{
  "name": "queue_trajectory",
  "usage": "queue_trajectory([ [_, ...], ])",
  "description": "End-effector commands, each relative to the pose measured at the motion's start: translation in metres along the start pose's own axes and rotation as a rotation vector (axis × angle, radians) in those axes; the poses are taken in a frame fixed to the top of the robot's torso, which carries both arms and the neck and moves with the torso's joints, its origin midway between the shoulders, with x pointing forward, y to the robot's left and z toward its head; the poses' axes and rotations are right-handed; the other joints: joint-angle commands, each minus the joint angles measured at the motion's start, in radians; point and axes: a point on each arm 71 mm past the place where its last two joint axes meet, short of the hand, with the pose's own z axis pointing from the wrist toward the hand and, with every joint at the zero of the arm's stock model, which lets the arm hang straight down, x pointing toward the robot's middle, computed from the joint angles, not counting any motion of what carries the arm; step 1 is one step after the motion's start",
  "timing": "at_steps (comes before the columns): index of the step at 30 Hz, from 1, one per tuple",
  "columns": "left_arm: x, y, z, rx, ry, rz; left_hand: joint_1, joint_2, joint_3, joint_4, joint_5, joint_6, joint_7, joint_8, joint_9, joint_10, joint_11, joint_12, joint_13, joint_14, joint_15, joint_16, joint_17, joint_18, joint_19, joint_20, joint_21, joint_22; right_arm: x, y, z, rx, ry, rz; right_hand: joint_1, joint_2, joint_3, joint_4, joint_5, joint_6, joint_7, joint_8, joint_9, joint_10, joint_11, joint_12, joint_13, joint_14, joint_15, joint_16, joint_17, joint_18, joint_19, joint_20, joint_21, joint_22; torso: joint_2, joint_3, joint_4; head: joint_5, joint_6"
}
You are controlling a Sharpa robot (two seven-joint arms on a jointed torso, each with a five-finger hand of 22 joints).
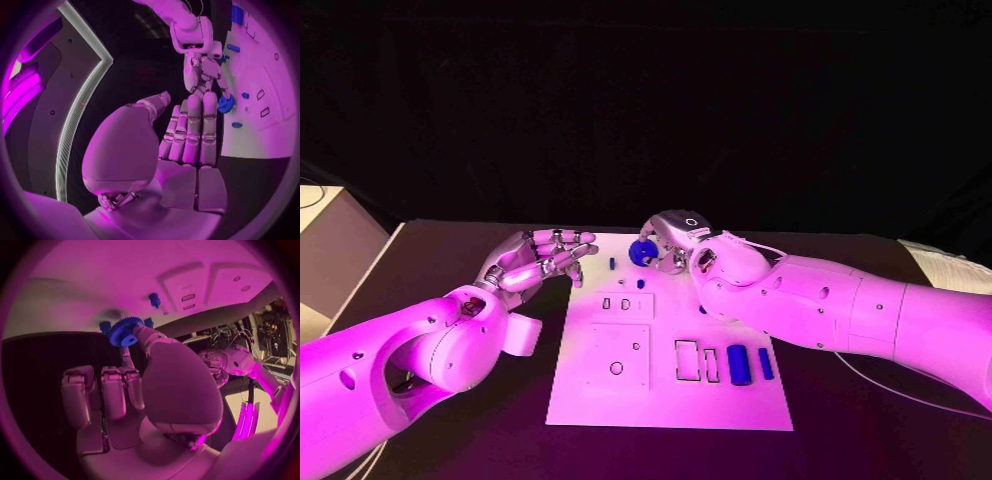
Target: Assemble the parts on the task board
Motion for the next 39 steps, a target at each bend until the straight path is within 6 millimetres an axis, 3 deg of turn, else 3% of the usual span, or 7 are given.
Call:
queue_trajectory([
  [1,0.002,-0.001,0.0,0.005,0.018,-0.006,-0.008,0.003,0.006,0.002,-0.003,-0.007,0.001,0.001,0.001,-0.004,0.002,-0.004,0.001,-0.006,-0.001,0.002,0.0,0.015,-0.009,0.001,0.005,0.001,0.003,0.0,0.0,-0.002,0.023,-0.021,-0.003,0.0,0.004,-0.001,-0.001,0.028,-0.018,0.017,0.012,0.103,-0.008,0.002,0.263,0.097,-0.005,0.005,0.222,-0.007,0.105,-0.006,0.005,0.263,0.0,0.0001,0.0016,0.001,-0.001],
  [28,0.003,-0.001,0.001,0.004,0.02,-0.007,-0.008,0.004,0.009,0.001,-0.003,-0.007,0.001,0.001,0.003,-0.004,0.002,-0.003,0.002,-0.006,0.0,0.003,0.0,0.015,-0.012,0.002,0.008,0.003,0.015,-0.003,0.004,0.029,0.054,-0.034,-0.027,-0.013,0.005,0.002,-0.011,0.006,-0.01,0.003,0.007,0.103,-0.001,0.002,0.263,0.094,-0.001,-0.001,0.206,-0.007,0.105,-0.004,0.005,0.263,0.0,-0.0008,-0.0003,0.002,-0.003],
  [32,0.003,0.0,0.001,0.004,0.02,-0.007,-0.008,0.004,0.009,0.001,-0.003,-0.007,0.001,0.001,0.003,-0.004,0.002,-0.003,0.002,-0.006,0.0,0.003,0.0,0.015,-0.012,0.002,0.008,0.003,0.016,-0.002,0.004,0.026,0.054,-0.027,-0.05,-0.023,-0.014,0.011,-0.052,-0.028,0.0,-0.02,-0.002,0.103,0.008,0.002,0.263,0.092,0.008,-0.003,0.201,-0.007,0.105,0.004,0.005,0.263,0.0,-0.0009,-0.0002,0.003,-0.002],
  [39,0.003,0.0,0.001,0.003,0.019,-0.007,-0.008,0.004,0.009,0.001,-0.003,-0.007,0.001,0.001,0.003,-0.004,0.002,-0.003,0.002,-0.006,0.0,0.003,0.0,0.015,-0.012,0.002,0.008,0.003,0.017,-0.004,0.004,0.029,0.072,-0.013,-0.079,-0.024,-0.096,0.042,-0.062,-0.075,0.006,-0.042,-0.014,0.103,0.015,0.002,0.263,0.092,0.015,-0.003,0.199,-0.007,0.105,0.013,0.005,0.263,0.0,-0.0003,-0.0001,0.002,-0.002],
])
